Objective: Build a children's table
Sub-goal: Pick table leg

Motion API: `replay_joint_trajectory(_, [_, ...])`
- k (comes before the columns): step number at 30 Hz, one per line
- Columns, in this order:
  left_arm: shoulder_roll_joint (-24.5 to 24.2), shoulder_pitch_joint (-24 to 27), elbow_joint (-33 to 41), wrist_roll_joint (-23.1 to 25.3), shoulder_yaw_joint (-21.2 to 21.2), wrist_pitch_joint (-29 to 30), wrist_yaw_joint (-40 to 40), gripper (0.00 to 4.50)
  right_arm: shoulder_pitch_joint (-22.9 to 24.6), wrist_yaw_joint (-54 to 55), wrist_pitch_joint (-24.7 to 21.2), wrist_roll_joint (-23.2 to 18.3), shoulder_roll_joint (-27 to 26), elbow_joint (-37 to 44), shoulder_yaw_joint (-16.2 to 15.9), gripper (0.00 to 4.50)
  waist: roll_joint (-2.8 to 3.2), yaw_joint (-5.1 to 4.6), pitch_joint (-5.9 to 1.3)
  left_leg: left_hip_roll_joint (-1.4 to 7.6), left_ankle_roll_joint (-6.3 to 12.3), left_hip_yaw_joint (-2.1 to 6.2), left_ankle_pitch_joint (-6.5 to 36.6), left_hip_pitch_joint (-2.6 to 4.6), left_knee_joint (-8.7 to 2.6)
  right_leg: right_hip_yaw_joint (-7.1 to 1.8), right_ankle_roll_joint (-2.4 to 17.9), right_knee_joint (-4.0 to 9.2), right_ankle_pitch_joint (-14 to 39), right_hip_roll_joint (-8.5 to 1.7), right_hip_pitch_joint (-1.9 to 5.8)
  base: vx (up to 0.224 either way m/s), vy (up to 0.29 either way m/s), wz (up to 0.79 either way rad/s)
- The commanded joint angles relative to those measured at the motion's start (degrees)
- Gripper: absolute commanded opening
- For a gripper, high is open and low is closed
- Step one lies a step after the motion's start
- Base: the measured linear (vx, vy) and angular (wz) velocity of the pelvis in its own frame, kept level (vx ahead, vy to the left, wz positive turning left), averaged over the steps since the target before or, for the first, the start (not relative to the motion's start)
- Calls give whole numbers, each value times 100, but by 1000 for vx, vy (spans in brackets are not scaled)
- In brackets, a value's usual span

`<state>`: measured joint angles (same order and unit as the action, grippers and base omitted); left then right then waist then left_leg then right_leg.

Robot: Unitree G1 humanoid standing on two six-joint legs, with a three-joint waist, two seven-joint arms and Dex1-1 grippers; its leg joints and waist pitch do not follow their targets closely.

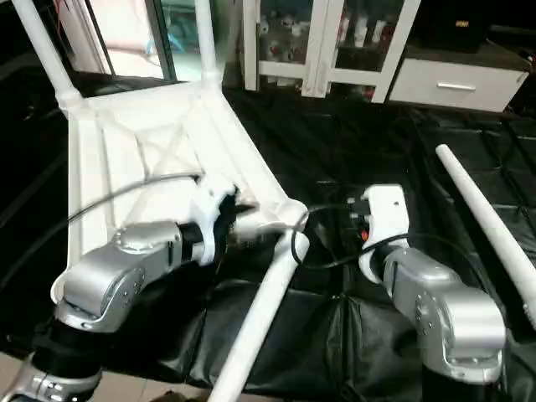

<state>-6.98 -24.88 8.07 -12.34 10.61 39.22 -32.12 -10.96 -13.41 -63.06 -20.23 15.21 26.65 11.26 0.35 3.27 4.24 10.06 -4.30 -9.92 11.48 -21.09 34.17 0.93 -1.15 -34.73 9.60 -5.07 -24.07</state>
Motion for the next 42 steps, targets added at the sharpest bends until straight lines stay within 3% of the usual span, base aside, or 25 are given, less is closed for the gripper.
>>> replay_joint_trajectory(1, [-50, 105, 187, 41, -221, -44, 163, 434, 159, -161, 323, -113, -2, 258, 39, 450, -73, 18, -399, 177, 4, 42, 968, -7, -426, -133, 772, 443, 1477, -172, 309, 0, 0, 0])
replay_joint_trajectory(4, [-69, 238, 380, -64, -275, 240, 173, 434, 263, -277, 223, -188, 31, 297, -6, 450, -52, 6, -385, 158, -13, 38, 956, -2, -426, -131, 758, 445, 1557, -150, 287, 0, 0, 0])
replay_joint_trajectory(5, [-105, 284, 439, -73, -259, 300, 158, 434, 282, -295, 189, -181, 58, 327, -57, 450, -136, -10, -379, 156, 6, 26, 955, -11, -423, -133, 733, 464, 1625, -142, 284, 0, 0, 0])
replay_joint_trajectory(6, [-201, 382, 490, -95, -214, 252, 90, 434, 305, -433, 224, -222, 124, 365, -158, 450, -96, 13, -380, 158, 11, 41, 960, 1, -431, -132, 707, 449, 1741, -153, 278, 0, 0, 0])
replay_joint_trajectory(9, [-388, 554, 535, -134, -184, 123, -68, 434, 340, -727, 274, -327, 335, 415, -374, 450, -121, 6, -366, 164, 20, 39, 1022, -5, -435, -134, 600, 476, 1895, -151, 264, 0, 0, 0])
replay_joint_trajectory(10, [-512, 618, 567, -120, -144, 61, -169, 434, 335, -972, 91, -581, 419, 447, -378, 450, -140, 11, -371, 159, 44, 44, 1011, -4, -432, -136, 566, 467, 1904, -156, 269, 0, 0, 0])
replay_joint_trajectory(13, [-750, 744, 684, -189, -113, 62, -405, 434, 342, -1090, -224, -687, 666, 478, -487, 450, -168, 16, -362, 168, 76, 41, 861, 0, -430, -138, 596, 449, 1727, -148, 261, 0, 0, 0])
replay_joint_trajectory(14, [-830, 787, 739, -233, -115, 141, -485, 434, 346, -1068, -370, -679, 738, 479, -514, 450, -145, 22, -362, 169, 72, 36, 810, 8, -424, -143, 637, 435, 1625, -147, 250, 0, 0, 0])
replay_joint_trajectory(17, [-1117, 880, 791, -132, -51, 153, -622, 434, 329, -998, -952, -742, 833, 470, -599, 450, -225, 13, -333, 164, 41, 30, 846, 5, -437, -142, 632, 437, 1701, -138, 244, 0, 0, 0])
replay_joint_trajectory(18, [-1136, 882, 783, -120, -59, 143, -621, 434, 336, -1001, -969, -757, 812, 481, -638, 450, -210, 16, -333, 161, 26, 34, 887, 6, -441, -144, 620, 436, 1767, -143, 240, 0, 0, 0])
replay_joint_trajectory(20, [-1173, 886, 781, -130, -69, 126, -612, 434, 345, -1036, -918, -766, 798, 495, -749, 450, -253, 14, -329, 178, -24, 35, 1002, 28, -444, -147, 574, 460, 1921, -160, 215, 0, 0, 0])
replay_joint_trajectory(23, [-1239, 923, 847, -187, -80, 140, -609, 434, 290, -1019, -866, -738, 783, 478, -994, 450, -265, 12, -312, 180, -82, 51, 1117, 21, -464, -148, 523, 456, 1991, -165, 212, 0, 0, 0])
replay_joint_trajectory(26, [-1365, 1034, 1046, -296, 3, 104, -817, 434, 166, -1197, -284, -593, 916, 462, -1242, 450, -298, 11, -316, 193, -106, 51, 1040, 9, -462, -149, 517, 434, 1822, -180, 221, 0, 0, 0])
replay_joint_trajectory(28, [-1450, 1093, 1134, -345, 44, 117, -929, 434, 84, -1409, 56, -581, 980, 464, -1253, 450, -286, 10, -317, 194, -86, 47, 987, 19, -451, -153, 569, 408, 1646, -175, 220, 0, 0, 0])
replay_joint_trajectory(31, [-1556, 1151, 1149, -381, 49, 113, -1027, 434, -201, -2316, 1284, -438, 1310, 254, -1264, 450, -277, 10, -305, 195, -23, 34, 990, 12, -446, -154, 649, 394, 1418, -160, 226, 0, 0, 0])
replay_joint_trajectory(34, [-1595, 1131, 1091, -381, 27, 80, -1056, 434, -333, -2717, 1781, -367, 1463, -5, -1290, 450, -262, 5, -288, 196, 40, 29, 1152, 17, -444, -157, 738, 411, 1527, -168, 227, 0, 0, 0])
replay_joint_trajectory(35, [-1664, 1110, 1039, -397, 3, 62, -1111, 434, -505, -3078, 2280, -243, 1630, -401, -1348, 450, -266, 5, -291, 198, 74, 30, 1143, 23, -441, -157, 782, 409, 1517, -163, 229, 0, 0, 0])
replay_joint_trajectory(36, [-1727, 1112, 1032, -425, -9, 51, -1179, 434, -600, -3358, 2755, -100, 1780, -684, -1454, 450, -212, 14, -298, 204, 69, 43, 1169, 25, -442, -152, 822, 396, 1499, -175, 230, 0, 0, 0])
replay_joint_trajectory(39, [-2097, 1180, 1092, -581, -21, 39, -1629, 434, -1210, -4378, 3974, 449, 2421, -1856, -1966, 450, -232, -19, -285, 191, 158, 30, 1259, 19, -416, -141, 1056, 394, 1451, -170, 246, 0, 0, 0])
replay_joint_trajectory(42, [-2340, 1251, 1146, -691, -36, 76, -1910, 434, -1623, -5071, 4327, 538, 2617, -2438, -2176, 450, -249, -34, -302, 194, 326, 32, 1133, 8, -392, -135, 1202, 356, 1324, -169, 264, 0, 0, 0])
